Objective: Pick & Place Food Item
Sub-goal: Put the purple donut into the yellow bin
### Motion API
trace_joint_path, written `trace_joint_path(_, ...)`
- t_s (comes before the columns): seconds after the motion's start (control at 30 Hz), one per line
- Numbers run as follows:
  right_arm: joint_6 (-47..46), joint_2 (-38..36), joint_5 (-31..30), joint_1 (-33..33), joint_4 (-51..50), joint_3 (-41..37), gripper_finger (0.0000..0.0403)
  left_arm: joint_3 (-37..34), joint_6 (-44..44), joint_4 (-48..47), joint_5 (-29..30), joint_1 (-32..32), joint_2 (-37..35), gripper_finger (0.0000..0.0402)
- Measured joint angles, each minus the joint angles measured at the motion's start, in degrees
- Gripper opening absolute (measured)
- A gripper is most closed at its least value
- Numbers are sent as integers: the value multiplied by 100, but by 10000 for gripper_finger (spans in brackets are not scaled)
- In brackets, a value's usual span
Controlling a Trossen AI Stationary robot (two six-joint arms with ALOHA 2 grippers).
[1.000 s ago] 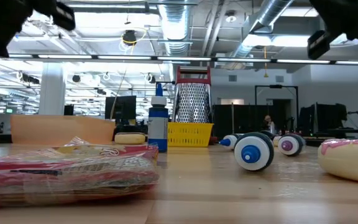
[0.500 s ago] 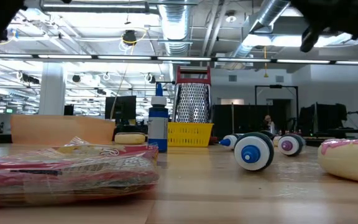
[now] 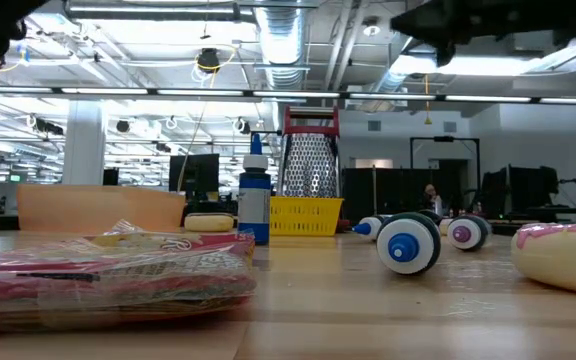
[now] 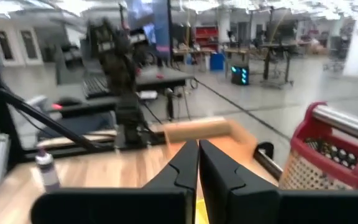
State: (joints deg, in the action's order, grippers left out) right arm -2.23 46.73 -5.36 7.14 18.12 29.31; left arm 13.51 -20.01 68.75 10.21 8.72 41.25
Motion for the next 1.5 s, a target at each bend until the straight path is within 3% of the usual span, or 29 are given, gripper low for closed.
trace_joint_path(0.07, -46, 97, -69, 71, -120, 79, 8, 168, -72, -398, 332, -1, -52, 117)
trace_joint_path(0.27, -242, -5, -403, 246, -1139, 228, 8, 477, -209, -1544, 358, 212, -311, 117)
trace_joint_path(0.37, -527, -259, -728, 244, -1634, 241, 8, 545, -555, -2184, 862, 425, -619, 117)
trace_joint_path(0.5, -662, -628, -648, 125, -1826, 241, 8, 558, -985, -2869, 1563, 794, -1070, 117)
trace_joint_path(0.7, -642, -1257, -470, -167, -1732, 246, 8, 558, -1455, -2877, 1635, 1231, -1567, 117)
trace_joint_path(0.9, -640, -1494, -502, -219, -1815, 246, 8, 558, -1706, -2901, 1634, 1348, -1625, 117)
trace_joint_path(1.5, -357, -1081, -696, -201, -1508, 244, 8, 558, -1725, -2938, 1679, 1343, -1560, 117)
